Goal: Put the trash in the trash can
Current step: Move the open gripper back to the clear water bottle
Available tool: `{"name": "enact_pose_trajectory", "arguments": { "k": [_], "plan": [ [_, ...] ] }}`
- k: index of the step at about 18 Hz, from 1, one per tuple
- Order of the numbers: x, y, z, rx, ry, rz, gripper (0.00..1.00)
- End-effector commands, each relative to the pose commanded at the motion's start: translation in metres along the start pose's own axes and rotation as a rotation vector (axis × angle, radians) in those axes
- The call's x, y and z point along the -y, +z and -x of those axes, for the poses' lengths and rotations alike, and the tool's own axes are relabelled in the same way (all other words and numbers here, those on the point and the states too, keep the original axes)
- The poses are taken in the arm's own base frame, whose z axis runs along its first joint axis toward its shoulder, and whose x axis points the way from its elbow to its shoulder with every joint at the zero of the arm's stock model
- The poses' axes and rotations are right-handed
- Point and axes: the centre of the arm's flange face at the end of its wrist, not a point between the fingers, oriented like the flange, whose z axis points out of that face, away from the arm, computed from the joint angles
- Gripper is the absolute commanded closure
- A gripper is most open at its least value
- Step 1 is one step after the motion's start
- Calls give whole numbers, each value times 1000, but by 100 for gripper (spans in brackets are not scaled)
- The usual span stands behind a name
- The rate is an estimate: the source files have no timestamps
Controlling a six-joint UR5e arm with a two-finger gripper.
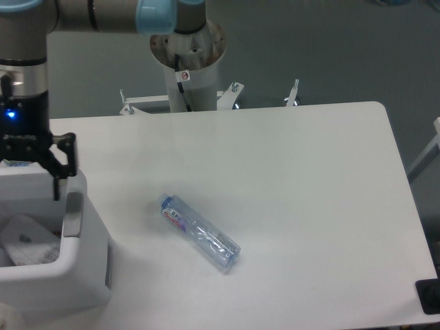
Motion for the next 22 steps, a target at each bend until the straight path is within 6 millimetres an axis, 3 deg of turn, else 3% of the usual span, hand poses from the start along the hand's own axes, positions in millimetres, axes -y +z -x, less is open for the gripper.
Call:
{"name": "enact_pose_trajectory", "arguments": {
  "k": [1,3,5,6,9,14,22],
  "plan": [
    [3,4,22,20,-36,6,1],
    [16,9,89,70,-134,5,1],
    [24,17,137,111,-203,12,0],
    [22,23,156,128,-229,24,0],
    [1,69,204,170,-293,117,0],
    [-19,116,244,213,-344,208,0],
    [-30,189,270,286,-355,305,0]
  ]
}}
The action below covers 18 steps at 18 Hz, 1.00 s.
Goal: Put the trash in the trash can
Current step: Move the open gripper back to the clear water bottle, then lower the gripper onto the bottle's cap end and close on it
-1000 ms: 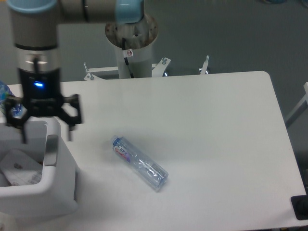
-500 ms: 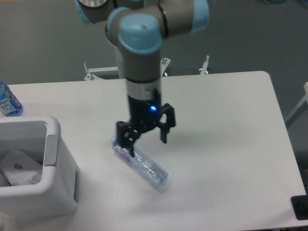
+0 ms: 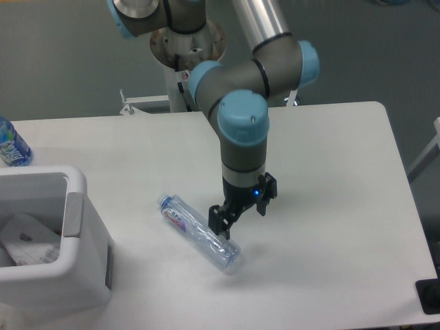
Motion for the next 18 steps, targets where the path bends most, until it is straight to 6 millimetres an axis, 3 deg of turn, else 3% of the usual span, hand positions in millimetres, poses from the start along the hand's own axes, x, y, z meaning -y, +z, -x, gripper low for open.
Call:
{"name": "enact_pose_trajectory", "arguments": {
  "k": [7,15,18],
  "plan": [
    [7,52,-2,16,-32,64,0],
    [23,71,-29,12,-69,58,0],
    [17,81,-39,19,-62,72,0]
  ]
}}
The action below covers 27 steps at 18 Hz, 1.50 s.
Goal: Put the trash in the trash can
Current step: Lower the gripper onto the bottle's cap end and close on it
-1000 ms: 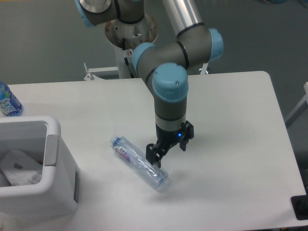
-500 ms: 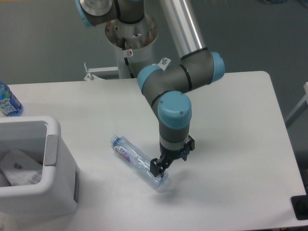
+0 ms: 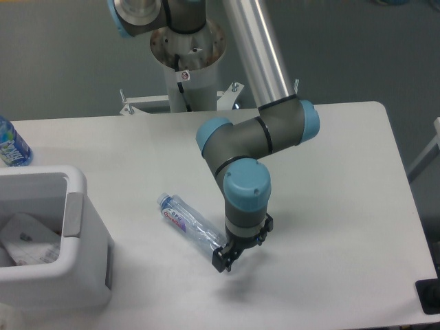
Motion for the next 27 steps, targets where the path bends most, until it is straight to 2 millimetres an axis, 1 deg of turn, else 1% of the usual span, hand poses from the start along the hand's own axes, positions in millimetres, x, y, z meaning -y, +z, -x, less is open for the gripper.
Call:
{"name": "enact_pose_trajectory", "arguments": {
  "k": [4,9,15,17,19,24,27],
  "plan": [
    [-7,7,-5,5,10,15,0],
    [-15,20,-1,38,15,34,0],
    [-21,27,-4,46,24,44,1],
    [-21,29,-3,49,26,48,8],
    [-22,29,-4,48,26,47,19],
    [-27,35,0,71,31,49,22],
    [-27,33,0,72,33,45,27]
  ]
}}
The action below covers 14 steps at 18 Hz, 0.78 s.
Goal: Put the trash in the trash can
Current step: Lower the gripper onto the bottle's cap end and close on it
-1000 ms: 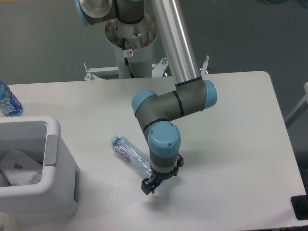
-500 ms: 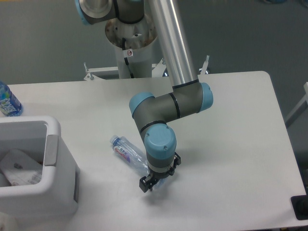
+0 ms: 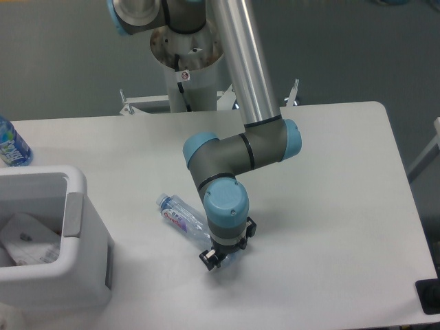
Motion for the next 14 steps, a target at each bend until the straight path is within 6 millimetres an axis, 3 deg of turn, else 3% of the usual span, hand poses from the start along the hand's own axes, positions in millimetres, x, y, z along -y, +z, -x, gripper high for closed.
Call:
{"name": "enact_pose_trajectory", "arguments": {
  "k": [9,14],
  "plan": [
    [0,-16,2,-8,1,-18,38],
    [5,-67,7,-33,-10,-92,38]
  ]
}}
